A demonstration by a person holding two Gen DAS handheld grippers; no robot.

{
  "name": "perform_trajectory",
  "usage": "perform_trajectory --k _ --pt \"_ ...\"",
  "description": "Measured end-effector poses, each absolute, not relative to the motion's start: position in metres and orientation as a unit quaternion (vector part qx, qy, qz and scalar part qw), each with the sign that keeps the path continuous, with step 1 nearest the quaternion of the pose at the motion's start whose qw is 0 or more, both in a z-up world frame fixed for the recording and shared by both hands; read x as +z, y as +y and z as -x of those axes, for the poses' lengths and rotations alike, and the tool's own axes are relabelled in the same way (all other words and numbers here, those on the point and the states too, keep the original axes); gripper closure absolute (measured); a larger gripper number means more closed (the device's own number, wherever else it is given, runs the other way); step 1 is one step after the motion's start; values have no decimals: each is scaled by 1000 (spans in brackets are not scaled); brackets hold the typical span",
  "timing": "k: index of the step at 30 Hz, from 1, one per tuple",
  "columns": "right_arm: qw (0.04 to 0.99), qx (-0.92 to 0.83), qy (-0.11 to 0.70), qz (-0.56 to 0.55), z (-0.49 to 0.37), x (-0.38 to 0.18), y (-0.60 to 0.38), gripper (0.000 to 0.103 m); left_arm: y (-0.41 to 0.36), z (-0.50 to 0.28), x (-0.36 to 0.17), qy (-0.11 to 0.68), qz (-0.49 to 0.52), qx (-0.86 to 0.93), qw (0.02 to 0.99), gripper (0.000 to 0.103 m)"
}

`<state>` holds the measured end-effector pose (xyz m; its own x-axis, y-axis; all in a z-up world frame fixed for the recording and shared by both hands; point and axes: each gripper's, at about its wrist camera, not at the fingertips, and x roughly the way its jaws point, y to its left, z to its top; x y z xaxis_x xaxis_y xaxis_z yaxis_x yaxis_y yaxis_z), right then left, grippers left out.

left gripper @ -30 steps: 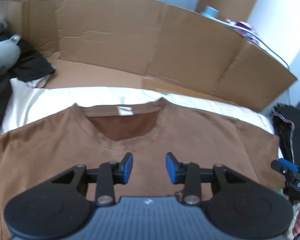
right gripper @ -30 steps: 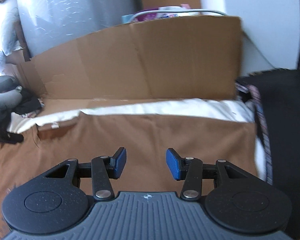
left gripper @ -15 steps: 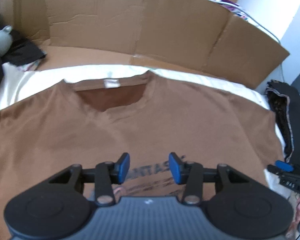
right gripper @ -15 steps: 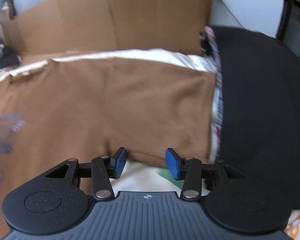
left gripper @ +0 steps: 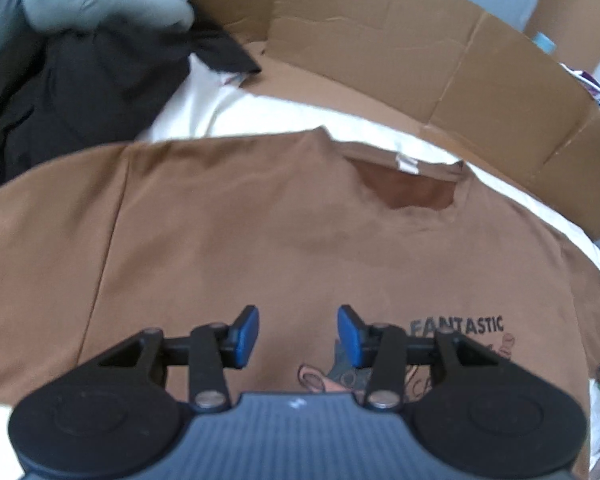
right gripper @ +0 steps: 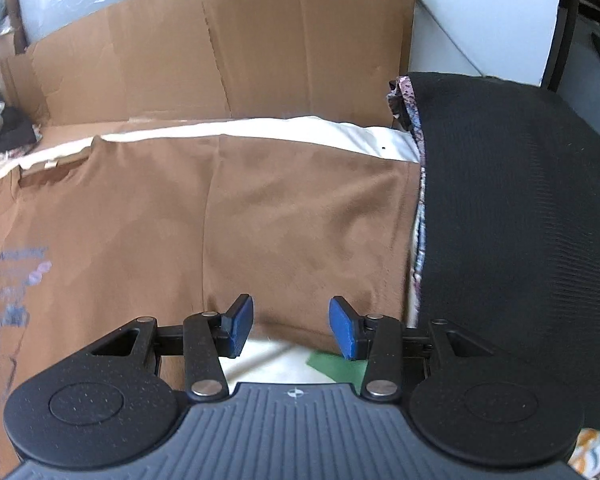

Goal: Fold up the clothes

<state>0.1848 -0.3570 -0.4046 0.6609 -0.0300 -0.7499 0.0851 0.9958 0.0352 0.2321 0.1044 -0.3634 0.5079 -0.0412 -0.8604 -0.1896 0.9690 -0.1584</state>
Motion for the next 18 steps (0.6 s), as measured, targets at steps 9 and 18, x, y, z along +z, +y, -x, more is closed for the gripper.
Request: perform_trajectory --k 9,18 --pt "891 -77 448 -2 -193 -425 -364 56 124 -223 -372 488 107 54 864 56" --pt "879 -122 461 32 -189 -417 -376 56 172 -183 -361 464 76 91 878 56"
